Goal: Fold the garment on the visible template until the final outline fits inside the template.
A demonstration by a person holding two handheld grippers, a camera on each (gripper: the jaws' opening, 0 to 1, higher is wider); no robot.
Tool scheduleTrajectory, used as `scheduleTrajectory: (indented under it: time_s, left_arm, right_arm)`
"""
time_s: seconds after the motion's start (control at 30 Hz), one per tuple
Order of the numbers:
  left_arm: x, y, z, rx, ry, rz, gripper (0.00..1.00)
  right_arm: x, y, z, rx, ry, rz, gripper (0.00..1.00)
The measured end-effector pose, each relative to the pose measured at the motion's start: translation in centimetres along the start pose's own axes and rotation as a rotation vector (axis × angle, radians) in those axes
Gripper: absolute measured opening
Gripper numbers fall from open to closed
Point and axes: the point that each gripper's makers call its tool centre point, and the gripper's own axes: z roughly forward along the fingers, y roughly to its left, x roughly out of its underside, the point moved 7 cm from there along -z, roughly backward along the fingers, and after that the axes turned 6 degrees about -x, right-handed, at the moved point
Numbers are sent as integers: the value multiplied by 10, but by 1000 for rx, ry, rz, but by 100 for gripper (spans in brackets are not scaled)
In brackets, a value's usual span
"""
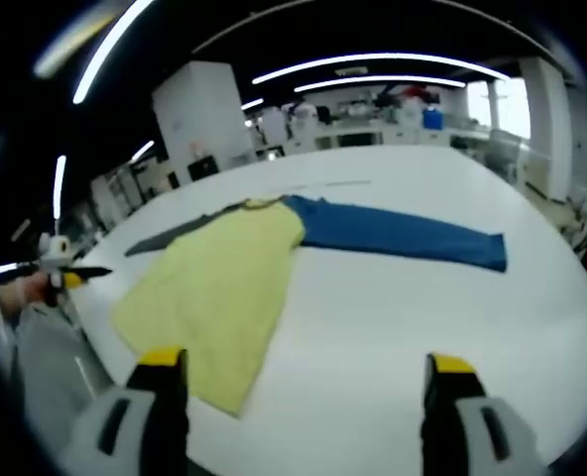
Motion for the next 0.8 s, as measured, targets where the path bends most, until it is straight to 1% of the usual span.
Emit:
scheduleTrajectory:
  time_s: [0.13, 0.2, 0.3, 0.47, 0.57, 0.67, 0.73, 0.8]
  left_arm:
    - [-4, 3, 1, -3, -7, -12, 99]
    - [-6, 5, 1, -6, -3, -12, 99]
    - [-6, 6, 3, -8, 7, -15, 99]
    - [-4, 7, 5, -6, 23, -17, 99]
    - [-5, 7, 5, -3, 26, -18, 99]
    - [-4, 6, 7, 1, 39, -17, 98]
    - [-3, 7, 8, 3, 43, -24, 98]
    - [-3, 8, 8, 3, 39, -31, 97]
  right_arm:
    - [-13, -14, 1, 39, -12, -9, 99]
    - [-17, -24, 0, 68, -10, -12, 99]
    - [-24, -40, -1, 89, -22, -1, 99]
    - [-29, -58, -4, 113, 1, -3, 99]
    - [-32, -65, -4, 121, 4, -4, 99]
    - [-35, -81, -1, 142, 19, -2, 99]
    - [-38, -87, 0, 150, 24, 3, 95]
    - [-42, -99, 1, 172, 20, 11, 93]
